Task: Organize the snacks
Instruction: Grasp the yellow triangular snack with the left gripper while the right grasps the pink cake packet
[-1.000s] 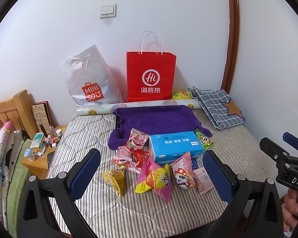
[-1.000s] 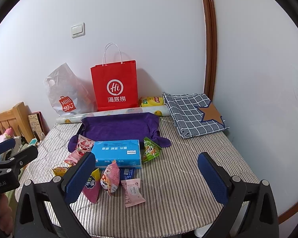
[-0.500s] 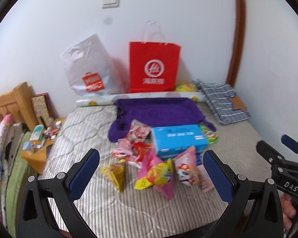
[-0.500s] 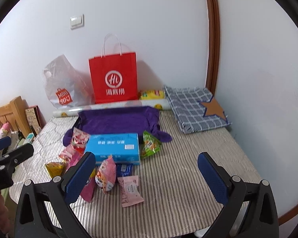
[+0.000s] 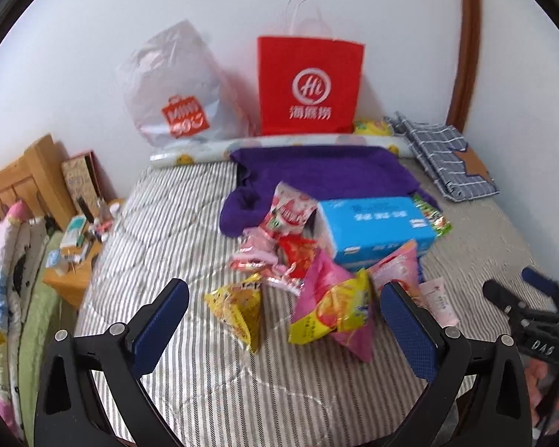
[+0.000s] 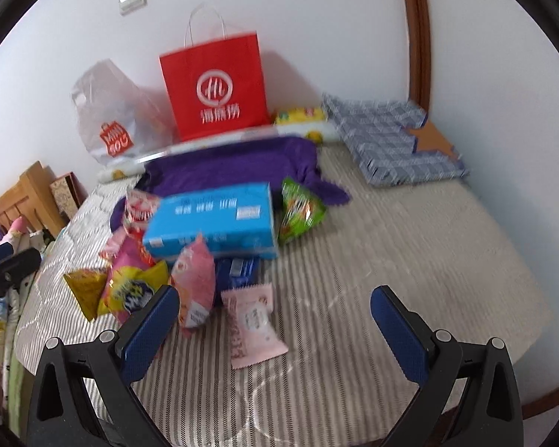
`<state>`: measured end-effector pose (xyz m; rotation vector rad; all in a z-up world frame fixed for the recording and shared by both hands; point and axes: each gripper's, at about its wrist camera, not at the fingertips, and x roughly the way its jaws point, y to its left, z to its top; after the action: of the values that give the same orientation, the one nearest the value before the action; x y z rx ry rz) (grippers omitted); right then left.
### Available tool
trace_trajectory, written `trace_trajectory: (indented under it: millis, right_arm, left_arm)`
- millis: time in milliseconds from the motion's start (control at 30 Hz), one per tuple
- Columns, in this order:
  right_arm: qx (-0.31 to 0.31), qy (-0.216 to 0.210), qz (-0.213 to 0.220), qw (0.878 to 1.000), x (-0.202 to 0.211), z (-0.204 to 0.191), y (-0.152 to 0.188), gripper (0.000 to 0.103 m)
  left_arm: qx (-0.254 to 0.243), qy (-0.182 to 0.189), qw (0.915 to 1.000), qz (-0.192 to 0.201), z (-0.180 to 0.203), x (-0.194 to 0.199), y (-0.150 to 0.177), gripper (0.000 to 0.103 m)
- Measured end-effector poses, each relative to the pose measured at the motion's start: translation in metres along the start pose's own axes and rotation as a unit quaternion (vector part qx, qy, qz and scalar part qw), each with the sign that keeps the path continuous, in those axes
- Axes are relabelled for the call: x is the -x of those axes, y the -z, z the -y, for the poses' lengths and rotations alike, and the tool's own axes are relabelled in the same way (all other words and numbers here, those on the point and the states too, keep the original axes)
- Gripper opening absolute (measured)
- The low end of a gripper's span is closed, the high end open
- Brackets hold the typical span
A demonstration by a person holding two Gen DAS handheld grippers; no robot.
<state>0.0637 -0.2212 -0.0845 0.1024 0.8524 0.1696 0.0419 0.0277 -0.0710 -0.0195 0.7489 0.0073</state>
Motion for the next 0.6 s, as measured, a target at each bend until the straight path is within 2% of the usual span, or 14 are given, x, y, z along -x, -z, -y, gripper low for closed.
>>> trace_trajectory:
  millis: [100,233,300,367,467,500,567,600]
  right_arm:
    - [-0.003,-0.011,-0.025,1.0,-0.023,0.001,0.01,0.096]
    - [0.02,-0.001,-0.043,0.999,-0.045,-0.006,0.019,0.087]
    - [0.033,-0.008,-0.056,0.998,-0.056,-0.011,0.025,0.079]
    - [0.042,-0.007,-0.069,0.997,-0.068,-0.014,0.031,0.067]
    - [0.049,-0.004,-0.086,0.995,-0.083,-0.017,0.037,0.058]
    - [0.058,0.007,-0.076,0.995,-0.085,-0.019,0.038,0.054]
    - [0.08,0.016,-0.065,0.995,-0.084,-0.024,0.041,0.037]
    - [0.085,0.015,-0.066,0.994,-0.083,-0.026,0.04,0.036]
  left_arm:
    - [0.009,0.0,0.9999,-0.013,-0.013,-0.012,0.002,0.102]
    - [0.024,-0.015,0.9994,-0.021,-0.033,-0.025,0.005,0.102]
    - [0.035,-0.016,0.9987,-0.033,-0.044,-0.033,0.008,0.102]
    - [0.043,-0.019,0.998,-0.042,-0.052,-0.041,0.011,0.101]
    - [0.051,-0.021,0.9968,-0.057,-0.064,-0.053,0.017,0.098]
    - [0.052,-0.018,0.9966,-0.061,-0.066,-0.057,0.018,0.098]
    - [0.053,-0.01,0.9961,-0.07,-0.071,-0.062,0.021,0.096]
    - [0.053,-0.004,0.9959,-0.073,-0.073,-0.065,0.023,0.094]
